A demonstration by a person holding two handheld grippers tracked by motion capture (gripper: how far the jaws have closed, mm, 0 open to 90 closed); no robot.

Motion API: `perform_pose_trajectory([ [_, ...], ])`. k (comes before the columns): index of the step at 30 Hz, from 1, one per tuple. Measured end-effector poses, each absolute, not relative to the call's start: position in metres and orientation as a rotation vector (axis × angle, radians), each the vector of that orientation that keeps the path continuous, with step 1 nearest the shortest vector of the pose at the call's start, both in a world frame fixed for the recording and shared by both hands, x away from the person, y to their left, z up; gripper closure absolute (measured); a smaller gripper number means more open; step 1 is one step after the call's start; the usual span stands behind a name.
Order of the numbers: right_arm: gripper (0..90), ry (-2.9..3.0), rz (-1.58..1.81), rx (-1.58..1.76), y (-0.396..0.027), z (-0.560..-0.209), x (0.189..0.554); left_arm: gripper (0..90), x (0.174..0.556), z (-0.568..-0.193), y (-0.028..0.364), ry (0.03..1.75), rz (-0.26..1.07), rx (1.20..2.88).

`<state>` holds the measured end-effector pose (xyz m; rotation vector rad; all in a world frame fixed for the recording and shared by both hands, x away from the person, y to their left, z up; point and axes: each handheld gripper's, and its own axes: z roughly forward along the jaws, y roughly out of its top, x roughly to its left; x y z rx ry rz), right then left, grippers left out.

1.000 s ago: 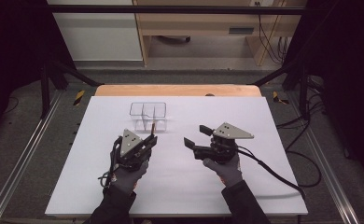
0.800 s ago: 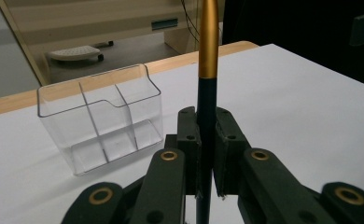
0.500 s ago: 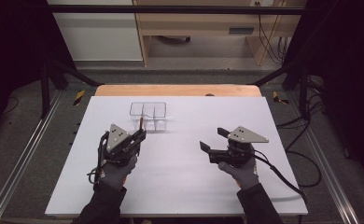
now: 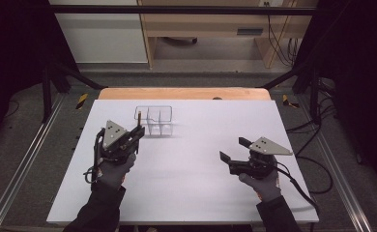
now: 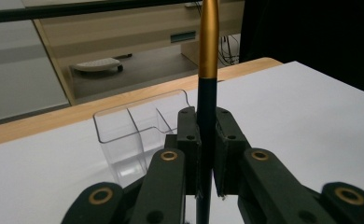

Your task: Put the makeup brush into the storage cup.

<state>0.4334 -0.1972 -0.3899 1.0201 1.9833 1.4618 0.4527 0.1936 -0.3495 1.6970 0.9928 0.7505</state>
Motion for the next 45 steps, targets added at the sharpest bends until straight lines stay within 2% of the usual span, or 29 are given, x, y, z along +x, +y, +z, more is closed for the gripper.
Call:
perform_pose_trajectory([
  [13,14.2,1.971,1.413,1.080,-0.219,-0.401,0.428,81.9,0.469,-0.338,0.192,0.993,0.781,1.684],
  [45,13.2,1.958,1.372,1.130,-0.230,-0.409,0.434,82.0,0.538,-0.328,0.193,1.038,0.826,1.667],
])
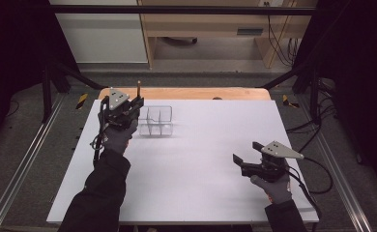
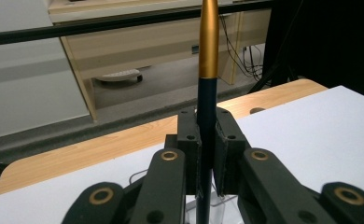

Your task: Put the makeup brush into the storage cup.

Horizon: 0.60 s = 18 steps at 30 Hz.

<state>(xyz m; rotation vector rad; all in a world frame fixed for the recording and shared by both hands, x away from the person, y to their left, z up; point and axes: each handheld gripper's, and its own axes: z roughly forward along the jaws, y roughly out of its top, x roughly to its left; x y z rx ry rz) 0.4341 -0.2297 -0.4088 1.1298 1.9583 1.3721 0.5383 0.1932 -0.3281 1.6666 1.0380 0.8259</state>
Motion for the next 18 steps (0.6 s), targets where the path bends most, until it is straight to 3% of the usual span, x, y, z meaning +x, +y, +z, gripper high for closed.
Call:
perform_pose_trajectory([
  [18,13.2,1.948,1.375,1.136,-0.232,-0.409,0.435,82.1,0.573,-0.333,0.199,1.090,0.811,1.646],
])
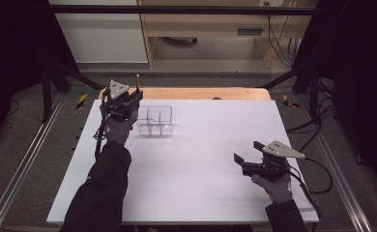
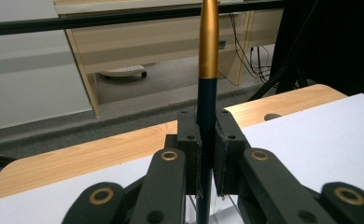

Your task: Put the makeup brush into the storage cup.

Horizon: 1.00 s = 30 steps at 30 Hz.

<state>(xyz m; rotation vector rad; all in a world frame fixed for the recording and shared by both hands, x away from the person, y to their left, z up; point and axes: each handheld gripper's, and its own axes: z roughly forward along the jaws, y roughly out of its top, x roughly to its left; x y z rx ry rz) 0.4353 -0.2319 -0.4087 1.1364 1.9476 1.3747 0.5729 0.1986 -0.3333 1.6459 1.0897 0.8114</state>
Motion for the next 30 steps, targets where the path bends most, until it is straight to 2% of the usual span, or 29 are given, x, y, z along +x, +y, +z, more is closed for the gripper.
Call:
perform_pose_trajectory([
  [30,12.6,1.962,1.359,1.143,-0.233,-0.412,0.438,82.1,0.609,-0.361,0.205,1.140,0.785,1.631],
])
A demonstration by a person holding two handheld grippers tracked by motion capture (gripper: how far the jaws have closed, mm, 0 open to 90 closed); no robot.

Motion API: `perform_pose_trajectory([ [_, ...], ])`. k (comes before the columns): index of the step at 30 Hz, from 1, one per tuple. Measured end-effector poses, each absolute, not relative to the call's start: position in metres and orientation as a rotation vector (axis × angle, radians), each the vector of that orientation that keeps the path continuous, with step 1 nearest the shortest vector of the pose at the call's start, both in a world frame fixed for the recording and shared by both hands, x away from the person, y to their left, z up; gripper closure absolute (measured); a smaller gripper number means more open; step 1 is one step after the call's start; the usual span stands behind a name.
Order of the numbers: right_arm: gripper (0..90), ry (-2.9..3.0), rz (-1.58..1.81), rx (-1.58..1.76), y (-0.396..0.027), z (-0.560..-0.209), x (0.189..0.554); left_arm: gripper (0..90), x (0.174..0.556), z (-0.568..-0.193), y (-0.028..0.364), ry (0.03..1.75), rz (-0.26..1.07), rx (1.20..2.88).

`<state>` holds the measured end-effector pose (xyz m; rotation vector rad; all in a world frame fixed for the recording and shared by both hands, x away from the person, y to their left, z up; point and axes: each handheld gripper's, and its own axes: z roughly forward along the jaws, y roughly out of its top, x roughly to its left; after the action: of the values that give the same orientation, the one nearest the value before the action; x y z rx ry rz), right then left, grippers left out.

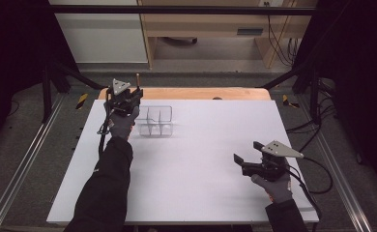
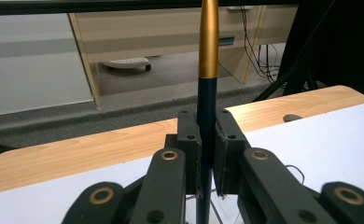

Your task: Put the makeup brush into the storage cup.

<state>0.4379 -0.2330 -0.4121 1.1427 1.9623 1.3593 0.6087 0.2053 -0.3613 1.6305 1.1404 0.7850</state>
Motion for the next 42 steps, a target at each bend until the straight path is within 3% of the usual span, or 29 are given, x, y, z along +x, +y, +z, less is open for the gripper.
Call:
perform_pose_trajectory([
  [42,13.3,1.959,1.377,1.143,-0.233,-0.412,0.437,81.8,0.599,-0.415,0.205,1.159,0.763,1.704],
])
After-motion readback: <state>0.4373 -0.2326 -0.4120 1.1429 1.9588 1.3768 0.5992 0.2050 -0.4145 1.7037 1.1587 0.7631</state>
